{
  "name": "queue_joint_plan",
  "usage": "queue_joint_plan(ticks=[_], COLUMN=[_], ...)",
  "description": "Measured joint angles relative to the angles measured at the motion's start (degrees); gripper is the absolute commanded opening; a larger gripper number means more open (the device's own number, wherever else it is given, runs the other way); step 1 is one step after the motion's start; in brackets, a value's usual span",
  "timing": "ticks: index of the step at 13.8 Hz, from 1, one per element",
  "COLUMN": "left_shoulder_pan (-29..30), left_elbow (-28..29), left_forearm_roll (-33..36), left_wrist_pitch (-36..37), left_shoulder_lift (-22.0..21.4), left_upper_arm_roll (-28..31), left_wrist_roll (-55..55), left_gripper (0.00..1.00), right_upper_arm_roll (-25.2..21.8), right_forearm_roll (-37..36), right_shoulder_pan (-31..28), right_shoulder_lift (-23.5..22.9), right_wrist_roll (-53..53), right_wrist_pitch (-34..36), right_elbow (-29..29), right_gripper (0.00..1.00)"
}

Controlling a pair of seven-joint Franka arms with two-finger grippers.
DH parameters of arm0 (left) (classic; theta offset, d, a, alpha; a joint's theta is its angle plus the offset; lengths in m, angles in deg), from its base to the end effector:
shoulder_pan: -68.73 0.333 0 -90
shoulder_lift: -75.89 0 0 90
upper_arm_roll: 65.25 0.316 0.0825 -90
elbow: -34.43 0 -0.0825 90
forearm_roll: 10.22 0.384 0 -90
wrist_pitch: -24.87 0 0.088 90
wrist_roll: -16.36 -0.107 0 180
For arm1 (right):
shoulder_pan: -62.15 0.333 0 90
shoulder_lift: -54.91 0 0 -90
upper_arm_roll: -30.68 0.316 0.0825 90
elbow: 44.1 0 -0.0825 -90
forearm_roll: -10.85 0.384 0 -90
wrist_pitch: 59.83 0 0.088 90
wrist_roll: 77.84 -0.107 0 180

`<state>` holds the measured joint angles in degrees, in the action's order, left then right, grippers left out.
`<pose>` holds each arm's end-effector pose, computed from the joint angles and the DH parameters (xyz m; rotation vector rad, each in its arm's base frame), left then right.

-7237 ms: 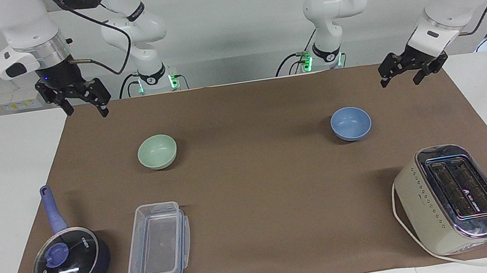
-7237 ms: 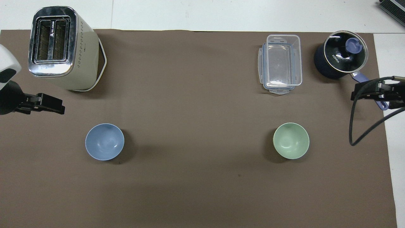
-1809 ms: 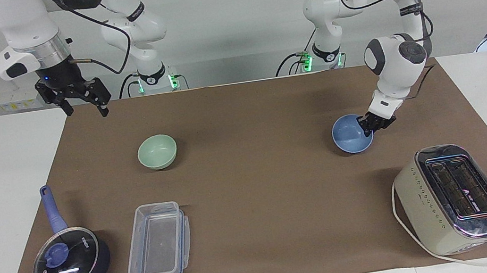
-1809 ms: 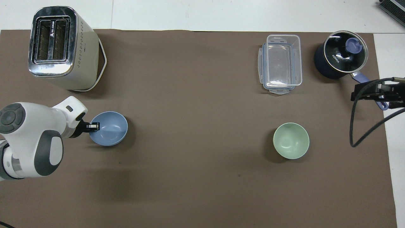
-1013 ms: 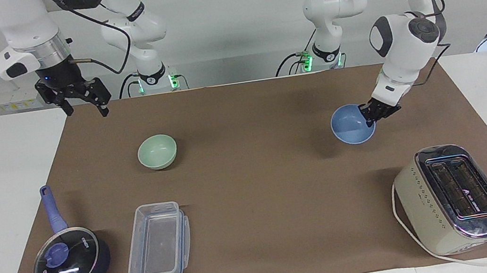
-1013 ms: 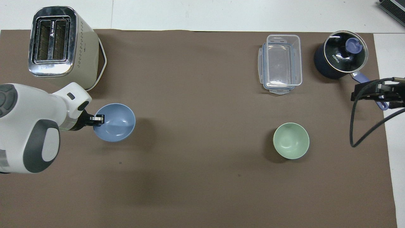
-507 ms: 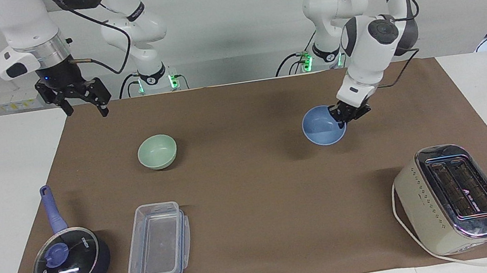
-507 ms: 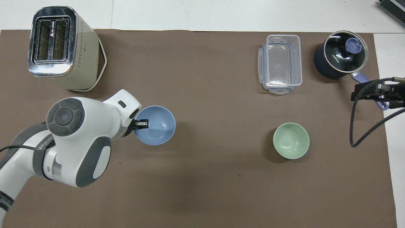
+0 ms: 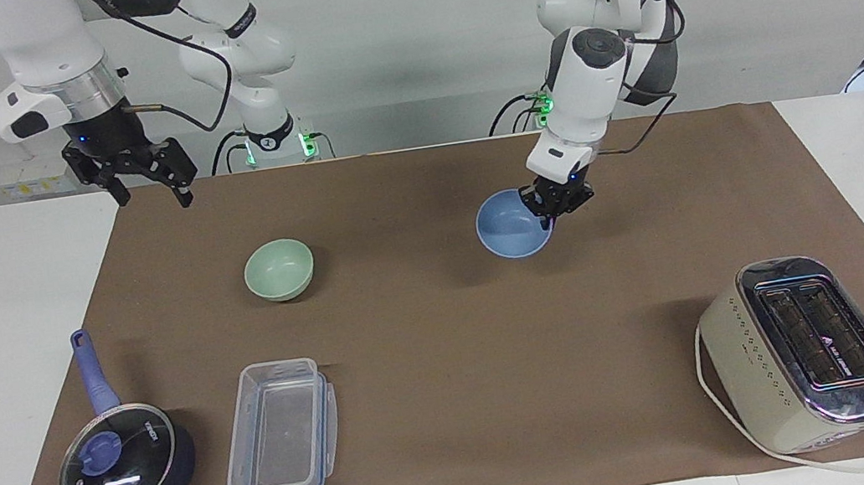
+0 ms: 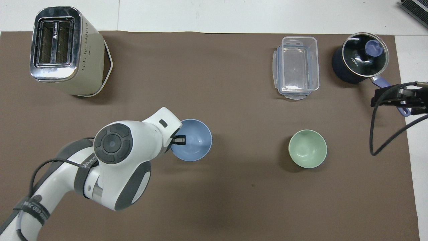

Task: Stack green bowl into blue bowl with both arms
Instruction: 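Slide the blue bowl with the left gripper toward the table center, then open the left gripper and withdraw it from the blue bowl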

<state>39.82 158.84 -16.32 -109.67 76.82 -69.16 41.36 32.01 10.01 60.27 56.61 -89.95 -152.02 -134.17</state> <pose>0.4636 -0.3007 0.4013 2.9861 -0.1012 0.1504 0.5495 -0.0066 0.6438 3.1122 -0.3451 0.1063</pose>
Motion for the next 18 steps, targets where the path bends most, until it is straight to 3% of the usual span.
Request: queue_joint_plan(ticks=[5, 8, 10, 15, 18], left_shoulder_pan=[-5.15, -5.43, -5.66, -5.24, -3.71], left_elbow=[2.39, 5.95, 7.78, 7.87, 3.84], left_forearm_roll=[-0.71, -0.71, -0.71, -0.72, -0.72], left_wrist_pitch=[-6.29, -7.83, -9.73, -8.90, -1.26], left_shoulder_lift=[3.94, 3.78, 3.57, 3.40, 3.05], left_upper_arm_roll=[0.00, 0.01, 0.03, 0.97, 1.51], left_wrist_roll=[2.66, 2.71, 2.71, 2.65, 2.51], left_gripper=[0.00, 0.00, 0.99, 1.00, 1.00], right_upper_arm_roll=[0.00, 0.00, 0.00, 0.00, 0.00], right_forearm_roll=[0.00, 0.00, 0.00, 0.00, 0.00], right_shoulder_pan=[0.00, 0.00, 0.00, 0.00, 0.00], right_shoulder_lift=[0.00, 0.00, 0.01, 0.01, 0.03], right_wrist_roll=[0.00, 0.00, 0.00, 0.00, 0.00], right_wrist_pitch=[0.00, 0.00, 0.00, 0.00, 0.00], right_elbow=[0.00, 0.00, 0.00, 0.00, 0.00], right_gripper=[1.00, 1.00, 1.00, 1.00, 1.00])
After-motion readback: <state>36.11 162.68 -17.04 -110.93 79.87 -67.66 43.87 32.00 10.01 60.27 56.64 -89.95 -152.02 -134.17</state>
